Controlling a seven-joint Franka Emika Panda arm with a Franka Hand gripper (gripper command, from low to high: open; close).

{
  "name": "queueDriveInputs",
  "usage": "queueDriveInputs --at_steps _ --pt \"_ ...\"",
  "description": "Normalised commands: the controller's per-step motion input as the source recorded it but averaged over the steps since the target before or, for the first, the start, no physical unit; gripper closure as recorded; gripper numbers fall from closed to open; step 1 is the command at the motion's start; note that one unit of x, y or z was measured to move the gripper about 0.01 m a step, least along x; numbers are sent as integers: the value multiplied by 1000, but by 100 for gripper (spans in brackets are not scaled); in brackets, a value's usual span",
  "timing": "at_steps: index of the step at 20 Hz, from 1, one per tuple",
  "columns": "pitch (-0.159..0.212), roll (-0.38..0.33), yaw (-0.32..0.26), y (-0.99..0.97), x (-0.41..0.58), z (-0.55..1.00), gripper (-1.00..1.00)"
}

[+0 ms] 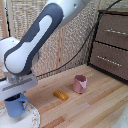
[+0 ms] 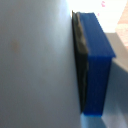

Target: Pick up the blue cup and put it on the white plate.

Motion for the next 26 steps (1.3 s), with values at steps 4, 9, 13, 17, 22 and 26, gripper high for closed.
queueDriveInputs --at_steps 4,9,13,17,22,26 --pt "-86 -174 30 361 131 -184 100" --pt "-119 -105 55 195 54 -48 100" --pt "-192 -99 55 110 0 36 -100" --pt "-174 -21 24 -20 31 282 -100" --pt "-48 52 0 -297 176 487 -100" --pt "-91 24 42 -284 247 869 -100"
